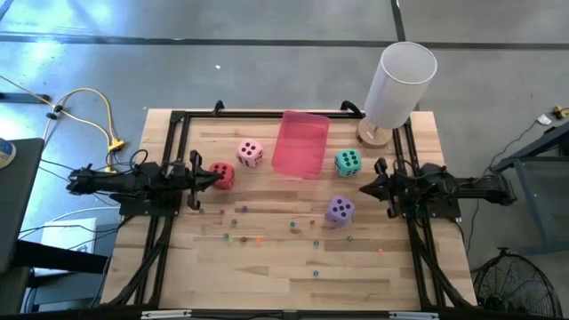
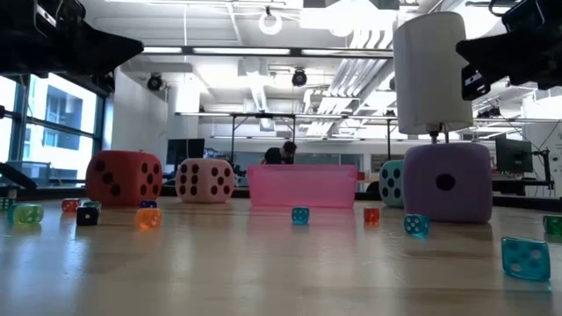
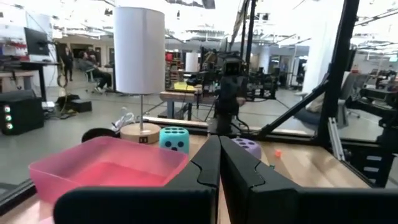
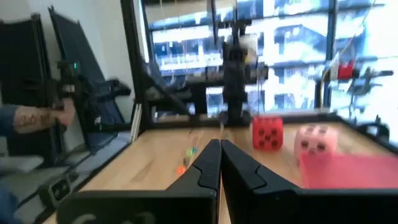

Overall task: Pick & Place Dice
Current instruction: Put the small blue dice into the bin

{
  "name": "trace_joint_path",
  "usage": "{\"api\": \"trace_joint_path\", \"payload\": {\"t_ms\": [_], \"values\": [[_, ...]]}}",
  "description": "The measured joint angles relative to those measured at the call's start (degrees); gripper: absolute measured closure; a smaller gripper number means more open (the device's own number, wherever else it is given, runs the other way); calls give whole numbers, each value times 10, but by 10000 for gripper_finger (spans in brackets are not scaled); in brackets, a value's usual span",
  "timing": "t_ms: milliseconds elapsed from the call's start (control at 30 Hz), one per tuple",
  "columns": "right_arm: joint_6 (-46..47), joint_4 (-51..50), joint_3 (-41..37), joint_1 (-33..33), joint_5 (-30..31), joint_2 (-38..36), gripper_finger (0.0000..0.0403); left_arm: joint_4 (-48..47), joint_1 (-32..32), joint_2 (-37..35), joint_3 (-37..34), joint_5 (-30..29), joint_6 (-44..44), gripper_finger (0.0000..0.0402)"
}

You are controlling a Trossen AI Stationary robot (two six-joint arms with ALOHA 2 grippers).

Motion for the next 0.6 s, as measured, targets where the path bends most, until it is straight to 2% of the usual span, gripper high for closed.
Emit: {"api": "trace_joint_path", "payload": {"t_ms": [133,167,267,333,400,500,600], "values": [[19,2,0,0,27,1,399,-18,14,26,0,-10,-111,401],[18,-2,0,0,53,2,399,-17,18,33,0,-15,-152,401],[29,-16,0,-2,187,12,399,19,29,49,0,-42,-282,401],[55,-24,0,-4,226,23,399,59,36,58,0,-45,-339,401],[90,-19,0,-5,213,31,399,85,40,63,0,-45,-345,401],[133,4,1,-5,188,50,399,104,51,72,0,-48,-284,401],[152,-28,1,-7,203,70,399,106,62,80,0,-49,-242,401]]}}
